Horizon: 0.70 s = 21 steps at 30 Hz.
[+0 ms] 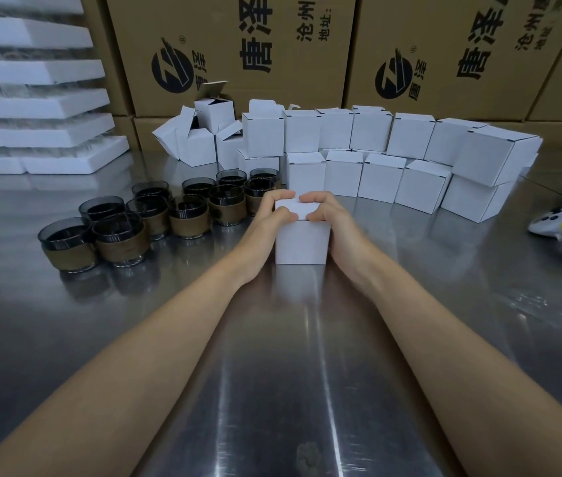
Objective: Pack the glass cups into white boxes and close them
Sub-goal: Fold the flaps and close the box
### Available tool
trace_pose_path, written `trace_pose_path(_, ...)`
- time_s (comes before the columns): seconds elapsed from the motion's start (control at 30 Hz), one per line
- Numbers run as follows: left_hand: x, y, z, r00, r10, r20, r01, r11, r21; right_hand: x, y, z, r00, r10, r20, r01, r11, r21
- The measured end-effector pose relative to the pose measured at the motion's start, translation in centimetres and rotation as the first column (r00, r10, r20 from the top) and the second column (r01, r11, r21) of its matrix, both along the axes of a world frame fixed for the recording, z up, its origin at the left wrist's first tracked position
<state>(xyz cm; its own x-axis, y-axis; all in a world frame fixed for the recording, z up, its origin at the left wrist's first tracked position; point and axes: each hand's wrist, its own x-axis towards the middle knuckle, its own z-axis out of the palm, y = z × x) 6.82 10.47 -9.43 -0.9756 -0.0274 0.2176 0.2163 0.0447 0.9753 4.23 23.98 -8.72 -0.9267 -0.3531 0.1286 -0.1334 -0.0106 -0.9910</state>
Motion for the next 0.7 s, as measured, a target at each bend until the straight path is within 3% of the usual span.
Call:
trace_pose_path(0.33,0.4,1.2,0.4,0.996,0.084,-0.013,-0.083,0.994,0.066,0.1,0.2,-0.5,0.999,0.03,-0.037,-0.031,0.999,-0.041)
trace_pose_path(0.47,-0.2,1.1,-0.5,0.986,0.163,-0.044,-0.159,0.983,0.089,-1.2,2.7,-1.4,0.972,0.193,-0.133,-0.172,0.973,0.152)
trace_pose_path(0.57,-0.6,1.2,-0.8,0.98,0.192,-0.05,-0.191,0.981,0.035,-1.9,3.1,-2.0,0.972,0.063,-0.227,-0.028,0.988,0.153)
trace_pose_path(0.7,-1.1,1.5,-0.9,0.969,0.217,-0.12,-0.23,0.967,-0.106,-3.5,2.8,-1.9,0.909,-0.201,-0.366,0.198,0.979,-0.046)
